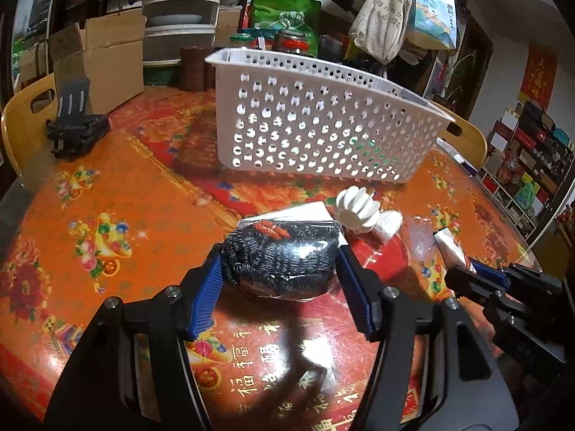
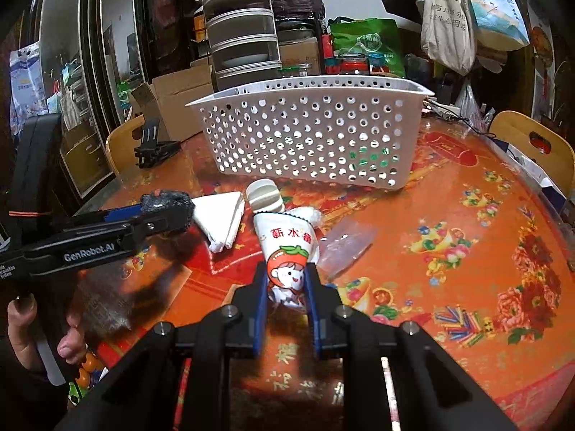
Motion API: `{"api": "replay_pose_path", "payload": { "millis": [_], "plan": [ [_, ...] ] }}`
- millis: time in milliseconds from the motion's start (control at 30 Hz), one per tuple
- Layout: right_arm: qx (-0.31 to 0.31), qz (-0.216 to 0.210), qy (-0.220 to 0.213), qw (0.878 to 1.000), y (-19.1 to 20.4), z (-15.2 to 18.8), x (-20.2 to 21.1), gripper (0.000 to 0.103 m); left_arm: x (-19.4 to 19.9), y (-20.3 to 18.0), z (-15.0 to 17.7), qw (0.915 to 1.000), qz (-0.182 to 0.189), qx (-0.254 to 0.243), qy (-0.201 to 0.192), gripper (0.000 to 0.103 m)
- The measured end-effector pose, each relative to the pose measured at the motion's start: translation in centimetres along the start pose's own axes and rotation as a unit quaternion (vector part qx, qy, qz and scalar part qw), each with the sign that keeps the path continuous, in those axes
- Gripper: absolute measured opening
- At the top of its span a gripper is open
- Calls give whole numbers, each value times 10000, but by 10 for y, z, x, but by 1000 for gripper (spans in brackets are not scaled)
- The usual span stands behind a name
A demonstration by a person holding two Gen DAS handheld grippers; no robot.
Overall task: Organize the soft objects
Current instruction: 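Lift the black bundle with the left tool while the right tool carries the cartoon packet to the basket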
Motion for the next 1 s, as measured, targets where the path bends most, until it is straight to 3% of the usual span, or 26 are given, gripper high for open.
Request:
{"api": "replay_pose_path", "payload": {
  "millis": [500, 1000],
  "plan": [
    [39, 181, -266, 9995, -18, -21, 17, 17, 30, -26, -25, 9996, 74, -188, -201, 59],
    [163, 271, -570, 9979, -36, -75, 31, 17, 41, -44, -78, 9988, 127, -374, -295, 59]
  ]
}}
Point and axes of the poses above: each gripper's, at about its wrist camera, not at the fingertips, and x roughly against the way its jaws point, y to its left, z to its underside, the point moved 2 cm from there along -x, roughly the way its jaws point, and after that the axes turned 15 degrees about z, right-handed, at the moved point
